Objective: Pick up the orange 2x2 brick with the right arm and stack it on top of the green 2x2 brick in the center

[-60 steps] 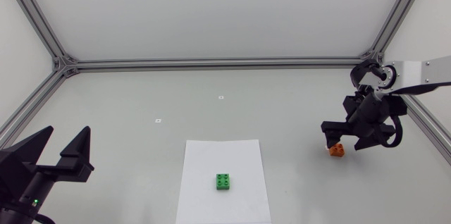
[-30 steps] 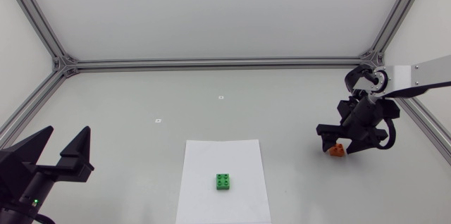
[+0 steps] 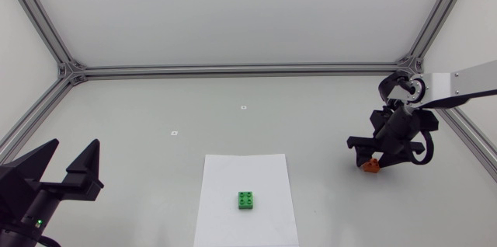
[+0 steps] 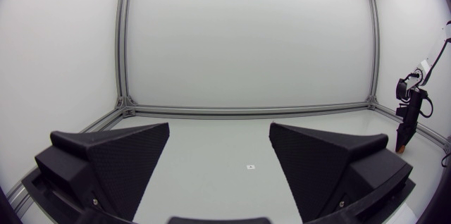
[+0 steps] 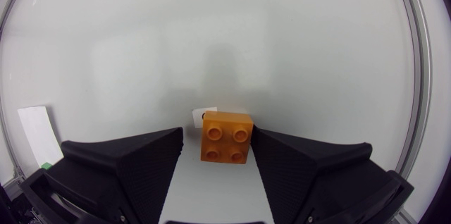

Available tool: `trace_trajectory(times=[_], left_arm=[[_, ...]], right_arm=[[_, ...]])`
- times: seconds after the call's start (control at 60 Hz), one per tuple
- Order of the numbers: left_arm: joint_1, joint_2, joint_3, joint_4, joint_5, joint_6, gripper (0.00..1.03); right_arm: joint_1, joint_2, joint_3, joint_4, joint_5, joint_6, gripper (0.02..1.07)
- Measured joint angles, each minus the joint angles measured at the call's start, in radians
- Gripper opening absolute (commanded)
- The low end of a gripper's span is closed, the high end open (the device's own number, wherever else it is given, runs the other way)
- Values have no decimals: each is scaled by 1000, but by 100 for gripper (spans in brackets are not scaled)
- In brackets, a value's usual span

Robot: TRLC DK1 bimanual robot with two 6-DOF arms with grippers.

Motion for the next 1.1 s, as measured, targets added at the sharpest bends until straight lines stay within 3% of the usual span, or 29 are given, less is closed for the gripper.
trace_trajectory(times=[0.517, 0.6, 1.1], left_arm=[[0, 0, 0, 0, 0, 0, 99], [0, 0, 0, 0, 0, 0, 99], [0, 0, 0, 0, 0, 0, 99]], right_arm=[[-2, 0, 0, 0, -3, 0, 61], [-7, 0, 0, 3, -3, 0, 54], [-15, -11, 0, 7, -3, 0, 51]])
